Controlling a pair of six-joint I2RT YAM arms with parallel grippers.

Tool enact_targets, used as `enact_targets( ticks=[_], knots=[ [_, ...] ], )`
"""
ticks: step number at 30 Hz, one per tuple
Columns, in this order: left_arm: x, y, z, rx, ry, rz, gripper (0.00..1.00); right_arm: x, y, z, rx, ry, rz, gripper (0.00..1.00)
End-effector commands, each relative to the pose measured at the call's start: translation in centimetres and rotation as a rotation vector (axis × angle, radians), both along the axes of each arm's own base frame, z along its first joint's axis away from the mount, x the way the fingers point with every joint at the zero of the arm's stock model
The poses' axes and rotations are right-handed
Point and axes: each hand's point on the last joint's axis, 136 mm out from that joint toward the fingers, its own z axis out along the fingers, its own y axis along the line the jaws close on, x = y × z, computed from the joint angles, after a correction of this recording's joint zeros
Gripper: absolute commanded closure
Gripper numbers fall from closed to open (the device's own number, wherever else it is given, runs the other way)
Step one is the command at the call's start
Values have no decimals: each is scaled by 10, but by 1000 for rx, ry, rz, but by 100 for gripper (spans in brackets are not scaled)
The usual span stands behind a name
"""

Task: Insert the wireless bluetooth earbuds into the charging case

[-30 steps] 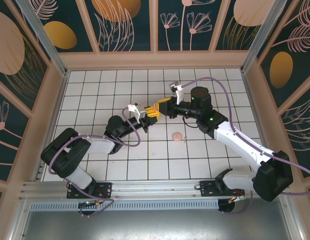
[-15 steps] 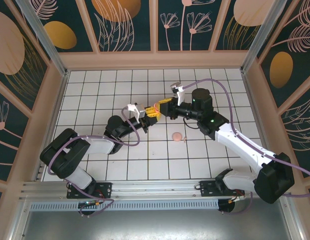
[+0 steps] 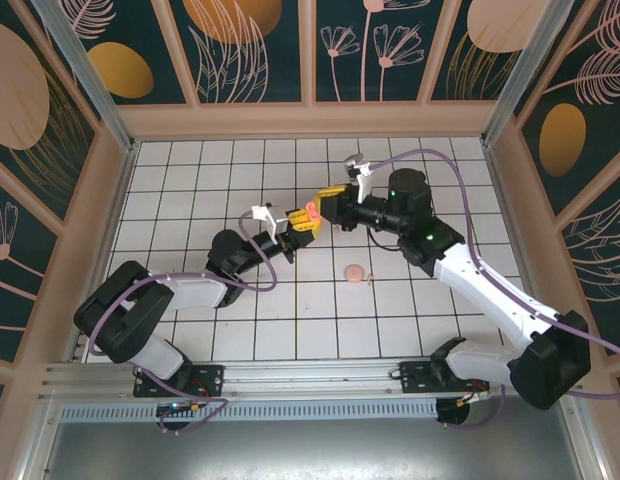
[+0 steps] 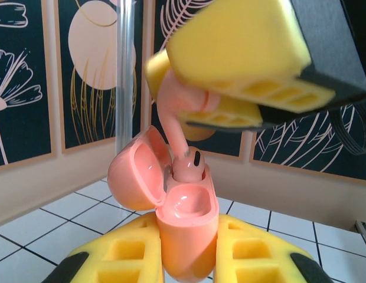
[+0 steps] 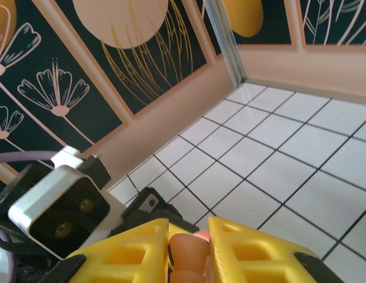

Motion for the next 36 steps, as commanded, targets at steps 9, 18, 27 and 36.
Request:
enact_targets(
  ticks=[9,18,27,36],
  knots=[
    [0,0,20,-31,-50,10,89,-17,5,10,19,-24,67,77],
    [-2,-1,23,-39,-55,0,89,-16,10,-10,-3,15,86,78],
    [-7,-2,27,-49,-70,-27,89,-9,10,-17,-5,18,61,78],
    [-7,-2,33,-65,-76,-31,88,-9,13,-32,-26,53,65,78]
  ],
)
